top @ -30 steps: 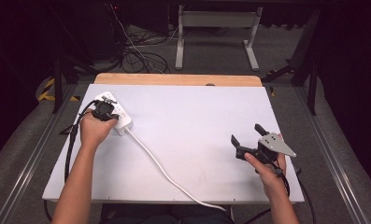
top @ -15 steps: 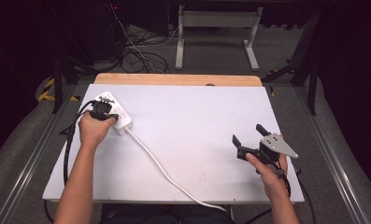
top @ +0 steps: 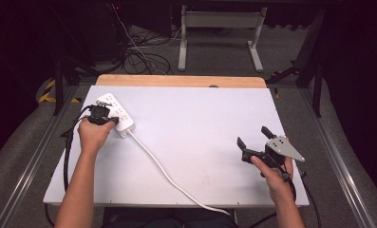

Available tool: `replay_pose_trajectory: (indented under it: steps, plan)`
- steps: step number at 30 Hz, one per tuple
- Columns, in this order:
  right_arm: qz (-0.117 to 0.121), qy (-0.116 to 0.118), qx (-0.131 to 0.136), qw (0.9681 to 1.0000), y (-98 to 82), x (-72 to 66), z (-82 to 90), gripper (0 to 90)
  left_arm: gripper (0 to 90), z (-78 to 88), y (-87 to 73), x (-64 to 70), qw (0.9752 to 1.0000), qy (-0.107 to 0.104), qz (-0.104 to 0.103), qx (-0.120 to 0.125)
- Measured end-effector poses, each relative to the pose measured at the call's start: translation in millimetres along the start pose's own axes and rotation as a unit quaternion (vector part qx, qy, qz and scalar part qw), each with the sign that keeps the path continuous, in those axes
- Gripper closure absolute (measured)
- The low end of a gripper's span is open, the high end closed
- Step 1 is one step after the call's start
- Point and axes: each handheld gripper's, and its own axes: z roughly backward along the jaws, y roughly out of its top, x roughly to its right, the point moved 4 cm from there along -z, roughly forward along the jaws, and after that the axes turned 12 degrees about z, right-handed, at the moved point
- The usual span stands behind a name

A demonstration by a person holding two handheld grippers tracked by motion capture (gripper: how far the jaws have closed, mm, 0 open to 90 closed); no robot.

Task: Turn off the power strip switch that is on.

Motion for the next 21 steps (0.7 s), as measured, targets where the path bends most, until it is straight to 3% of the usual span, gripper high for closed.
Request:
replay_pose_trajectory:
  steps: [5,21]
  plan:
    - [-0.003,0.001,-0.002,1.0000,-0.4,-0.3,-0.9,3.9,90.0,0.1,0.3,1.2,1.0000,0.006,-0.008,-0.001]
    - [0.002,0.007,-0.005,1.0000,-0.7,-2.5,-4.2,3.9,90.0,0.0,0.1,1.3,1.0000,0.006,-0.003,0.000]
